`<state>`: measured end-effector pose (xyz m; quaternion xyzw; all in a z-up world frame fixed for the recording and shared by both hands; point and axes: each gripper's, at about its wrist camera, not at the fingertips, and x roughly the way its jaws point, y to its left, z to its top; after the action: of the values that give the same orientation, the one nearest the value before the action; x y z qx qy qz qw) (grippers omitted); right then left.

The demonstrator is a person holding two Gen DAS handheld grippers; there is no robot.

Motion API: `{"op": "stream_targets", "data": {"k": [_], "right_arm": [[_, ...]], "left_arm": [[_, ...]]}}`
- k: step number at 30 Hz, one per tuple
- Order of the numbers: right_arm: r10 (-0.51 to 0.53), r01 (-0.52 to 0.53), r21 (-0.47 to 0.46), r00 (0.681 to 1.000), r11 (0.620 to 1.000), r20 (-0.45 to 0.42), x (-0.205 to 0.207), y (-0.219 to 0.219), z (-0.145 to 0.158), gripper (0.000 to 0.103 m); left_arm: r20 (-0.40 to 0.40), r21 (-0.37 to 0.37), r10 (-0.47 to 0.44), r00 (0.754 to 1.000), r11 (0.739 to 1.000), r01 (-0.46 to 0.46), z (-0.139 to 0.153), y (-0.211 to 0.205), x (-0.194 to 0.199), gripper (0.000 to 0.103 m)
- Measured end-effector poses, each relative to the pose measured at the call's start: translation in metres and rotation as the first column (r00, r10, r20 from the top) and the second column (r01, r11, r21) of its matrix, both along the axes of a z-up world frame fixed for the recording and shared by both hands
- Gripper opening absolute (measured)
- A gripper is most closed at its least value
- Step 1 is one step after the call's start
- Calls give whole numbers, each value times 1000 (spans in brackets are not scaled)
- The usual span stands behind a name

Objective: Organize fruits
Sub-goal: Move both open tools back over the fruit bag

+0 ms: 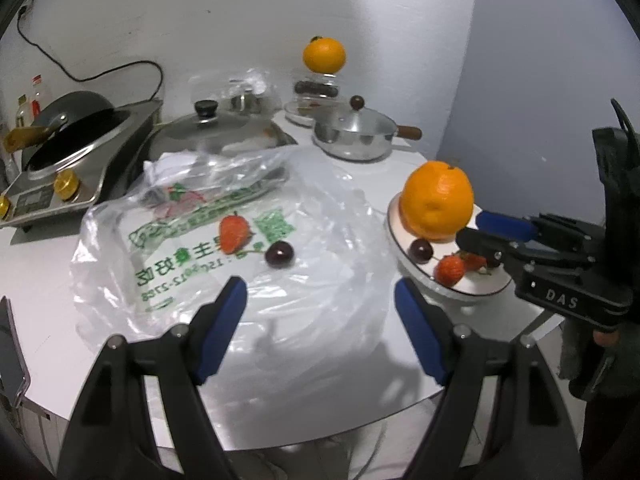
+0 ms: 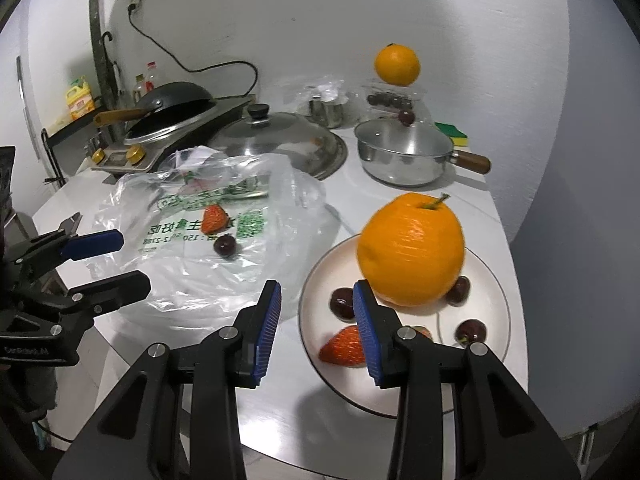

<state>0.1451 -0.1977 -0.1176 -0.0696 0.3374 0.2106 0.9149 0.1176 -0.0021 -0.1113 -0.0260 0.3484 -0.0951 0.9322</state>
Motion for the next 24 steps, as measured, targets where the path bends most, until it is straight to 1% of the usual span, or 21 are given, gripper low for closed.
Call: {"op": "stream_targets", "data": {"k": [12,13,14,15,24], "right_arm": [[61,-62,-3,998,998,-10,5,34,-3,41],[65,-65,-2,998,998,-10,5,36,-3,44],[69,-69,-2,998,998,-10,6,39,-3,48],[74,-74,-1,997,997,-10,6,41,-4,49],[109,-109,-11,994,994,-19,14,66,-5,50]], "left_arm": [[-10,1,63,998,998,-63,-4,26,-2,78],[-10,1,67,998,998,-67,-4,29,-2,78],[-10,2,71,997,997,-71,-4,31,-2,78],[-9,3,76,997,997,-76,-4,33,-1,78],[-4,-1,119,993,993,-119,-6,57,4,78]]}}
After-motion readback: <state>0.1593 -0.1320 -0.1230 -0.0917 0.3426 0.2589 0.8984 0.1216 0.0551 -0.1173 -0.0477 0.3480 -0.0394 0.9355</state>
